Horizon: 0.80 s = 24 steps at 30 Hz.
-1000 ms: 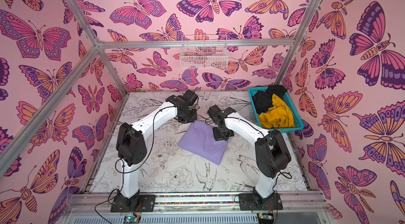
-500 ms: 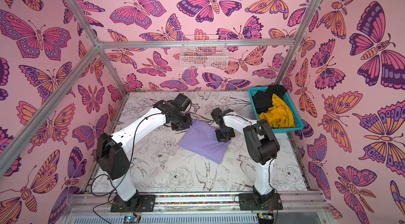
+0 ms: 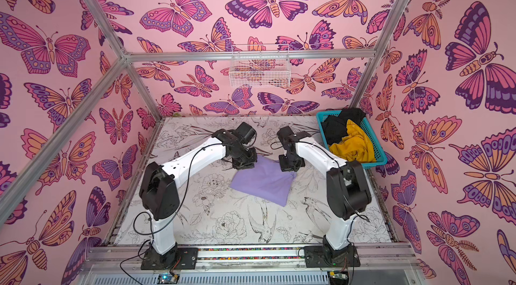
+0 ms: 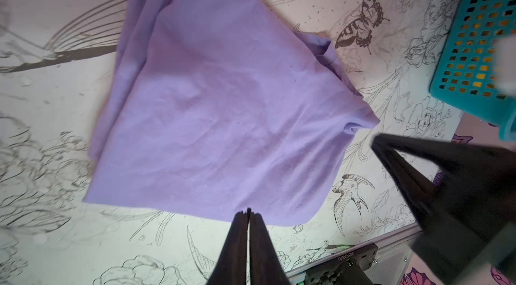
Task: Fold and stack t-shirts
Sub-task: Smooth out the T-shirt at the center of the board.
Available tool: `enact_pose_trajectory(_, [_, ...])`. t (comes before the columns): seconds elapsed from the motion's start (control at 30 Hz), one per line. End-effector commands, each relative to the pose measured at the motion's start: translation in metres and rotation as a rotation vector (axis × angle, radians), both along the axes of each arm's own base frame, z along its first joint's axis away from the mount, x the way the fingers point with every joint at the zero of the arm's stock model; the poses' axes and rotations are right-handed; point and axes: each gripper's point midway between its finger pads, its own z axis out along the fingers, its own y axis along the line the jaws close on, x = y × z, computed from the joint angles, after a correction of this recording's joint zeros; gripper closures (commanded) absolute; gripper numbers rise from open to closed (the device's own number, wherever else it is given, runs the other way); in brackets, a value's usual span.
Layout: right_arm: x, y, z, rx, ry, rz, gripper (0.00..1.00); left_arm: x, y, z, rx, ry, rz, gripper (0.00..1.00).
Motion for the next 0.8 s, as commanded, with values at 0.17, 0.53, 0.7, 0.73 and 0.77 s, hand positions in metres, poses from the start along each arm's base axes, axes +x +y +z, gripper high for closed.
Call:
enact_pose_trajectory(0.17, [-0.035, -0.013, 0.090, 0.072, -0.128, -0.019, 0.95, 0.011, -0.012, -0.072, 0.086, 0.095, -0.012, 0.91])
enact_pose_trajectory(0.53, [-0.062, -0.019, 0.139, 0.200, -0.238, -0.038, 0.95, 0.023, 0.016, -0.133, 0.294, 0.162, -0.014, 1.00])
enact_pose_trajectory(0.7, [-0.079, -0.027, 0.158, 0.260, -0.300, -0.063, 0.93, 0.041, 0.057, -0.151, 0.458, 0.199, 0.021, 1.00])
enact_pose_trajectory(0.73, [-0.082, -0.029, 0.161, 0.267, -0.312, -0.069, 0.93, 0.044, 0.068, -0.152, 0.484, 0.222, 0.043, 1.00])
enact_pose_trajectory(0.77, [-0.085, -0.032, 0.163, 0.273, -0.324, -0.077, 0.92, 0.046, 0.081, -0.154, 0.501, 0.255, 0.067, 1.00])
